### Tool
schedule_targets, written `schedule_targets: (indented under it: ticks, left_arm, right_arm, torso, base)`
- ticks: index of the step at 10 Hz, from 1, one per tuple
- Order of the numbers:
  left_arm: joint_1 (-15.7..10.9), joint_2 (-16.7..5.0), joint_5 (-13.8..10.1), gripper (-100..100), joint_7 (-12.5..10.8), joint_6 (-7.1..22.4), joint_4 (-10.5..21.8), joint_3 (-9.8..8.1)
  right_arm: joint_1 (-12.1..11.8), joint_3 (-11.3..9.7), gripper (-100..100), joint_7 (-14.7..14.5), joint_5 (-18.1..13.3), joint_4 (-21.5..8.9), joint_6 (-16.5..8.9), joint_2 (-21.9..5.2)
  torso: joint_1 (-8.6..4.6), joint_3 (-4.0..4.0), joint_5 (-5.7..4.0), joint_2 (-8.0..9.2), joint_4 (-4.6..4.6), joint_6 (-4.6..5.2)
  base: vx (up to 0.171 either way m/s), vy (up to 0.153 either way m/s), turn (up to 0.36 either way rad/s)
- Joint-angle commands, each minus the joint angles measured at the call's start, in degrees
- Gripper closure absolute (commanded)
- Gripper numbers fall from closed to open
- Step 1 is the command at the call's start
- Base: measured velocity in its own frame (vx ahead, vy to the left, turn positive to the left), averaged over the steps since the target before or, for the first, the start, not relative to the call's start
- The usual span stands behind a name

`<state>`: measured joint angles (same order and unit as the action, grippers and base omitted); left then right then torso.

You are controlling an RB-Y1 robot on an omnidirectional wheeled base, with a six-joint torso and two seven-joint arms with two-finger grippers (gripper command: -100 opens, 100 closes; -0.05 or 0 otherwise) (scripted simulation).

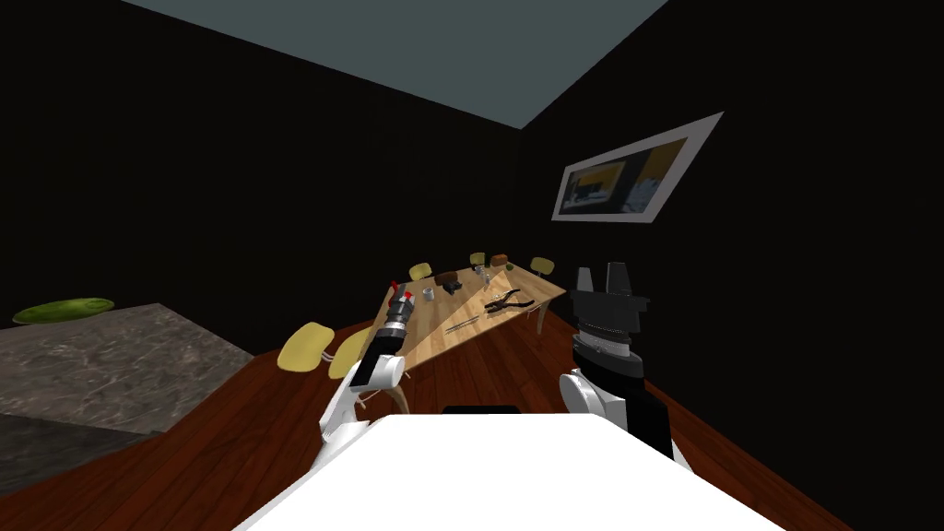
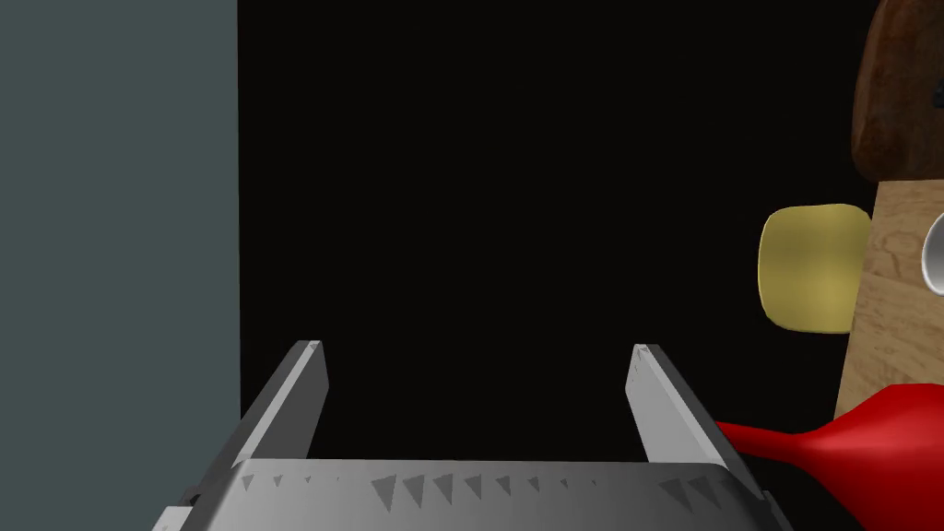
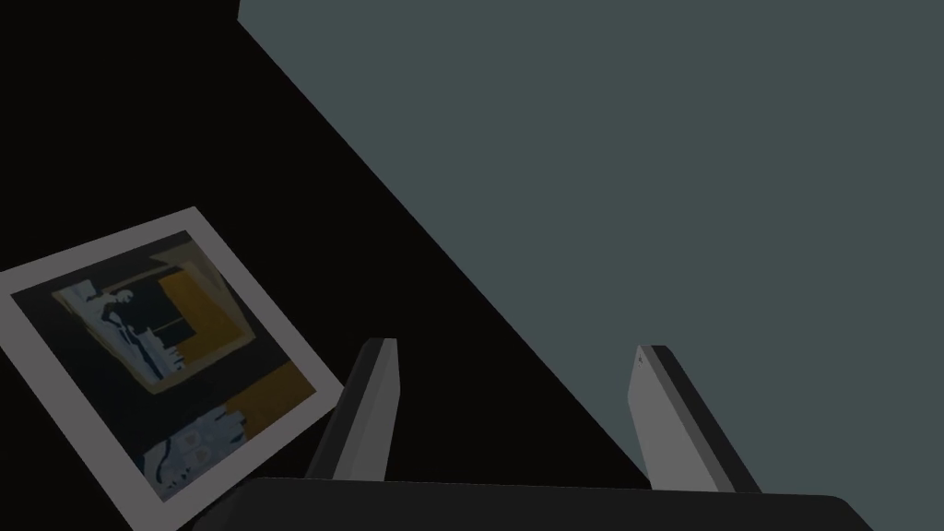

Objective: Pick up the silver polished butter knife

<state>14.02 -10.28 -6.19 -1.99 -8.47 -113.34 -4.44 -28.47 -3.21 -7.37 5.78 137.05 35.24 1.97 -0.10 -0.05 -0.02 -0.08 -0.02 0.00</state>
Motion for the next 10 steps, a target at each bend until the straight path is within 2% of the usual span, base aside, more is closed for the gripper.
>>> schedule_targets:
  ticks: [1, 2, 3, 4, 5, 6, 7, 8, 9, 10]
  left_arm:
    - [-1.0, 0.2, -0.4, -100, -0.3, 2.7, 0.9, 0.10]
    - [-2.9, -0.2, -1.5, -100, -1.3, 4.4, 3.2, -0.09]
    - [-2.9, -0.2, -1.5, -100, -1.3, 5.6, 3.2, -0.09]
    - [-4.8, -0.6, -2.6, -100, -2.2, 7.1, 5.6, -0.26]
    - [-4.8, -0.6, -2.6, -100, -2.2, 8.5, 5.6, -0.26]
    - [-6.8, -0.8, -3.7, -100, -3.2, 10.5, 7.7, -0.42]
    - [-6.8, -0.8, -3.7, -100, -3.2, 11.5, 8.0, -0.42]
    - [-8.8, -1.1, -4.9, -100, -4.2, 13.8, 10.4, -0.56]
    - [-8.8, -1.1, -4.9, -100, -4.2, 14.5, 10.6, -0.56]
    - [-10.8, -1.3, -6.1, -100, -5.2, 16.7, 13.2, -0.67]
  right_arm:
    - [0.0, 0.0, 0, 0.0, 0.0, 0.0, 0.0, 0.0]
    - [0.0, 0.0, 0, 0.0, 0.0, 0.0, 0.0, 0.0]
    - [0.0, 0.0, 0, 0.0, 0.0, 0.0, 0.0, 0.0]
    - [0.0, 0.0, 0, 0.0, 0.0, 0.0, 0.0, 0.0]
    - [0.0, 0.0, 0, 0.0, 0.0, 0.0, 0.0, 0.0]
    - [0.0, 0.0, 0, 0.0, 0.0, 0.0, 0.0, 0.0]
    - [0.0, 0.0, 0, 0.0, 0.0, 0.0, 0.0, 0.0]
    - [0.0, 0.0, 0, 0.0, 0.0, 0.0, 0.0, 0.0]
    - [0.0, 0.0, 0, 0.0, 0.0, 0.0, 0.0, 0.0]
    - [0.0, 0.0, 0, 0.0, 0.0, 0.0, 0.0, 0.0]
  torso:
    - [0.00, 0.00, 0.00, 0.00, 0.00, 0.00]
    - [0.02, 0.01, 0.00, 0.02, 0.00, -0.01]
    - [0.02, -0.01, 0.01, -0.02, 0.00, 0.01]
    - [0.02, 0.00, 0.00, 0.00, 0.00, -0.02]
    - [-0.02, 0.00, 0.00, -0.01, 0.00, 0.00]
    - [-0.01, 0.00, -0.01, 0.01, 0.00, -0.02]
    - [-0.02, 0.00, -0.01, -0.01, 0.00, 0.00]
    - [0.01, 0.01, 0.00, 0.01, 0.00, -0.03]
    - [-0.04, -0.03, -0.01, -0.05, -0.01, 0.00]
    - [-0.01, -0.02, -0.01, -0.04, -0.01, -0.02]
  base:
    - [0.012, -0.019, -0.026]
    - [0.018, -0.021, -0.044]
    - [0.017, -0.021, -0.028]
    - [0.017, -0.032, -0.051]
    - [0.017, -0.027, -0.021]
    - [0.014, -0.031, -0.046]
    - [0.016, -0.023, -0.029]
    - [0.032, -0.036, -0.040]
    - [0.030, -0.028, -0.034]
    - [0.025, -0.028, -0.053]
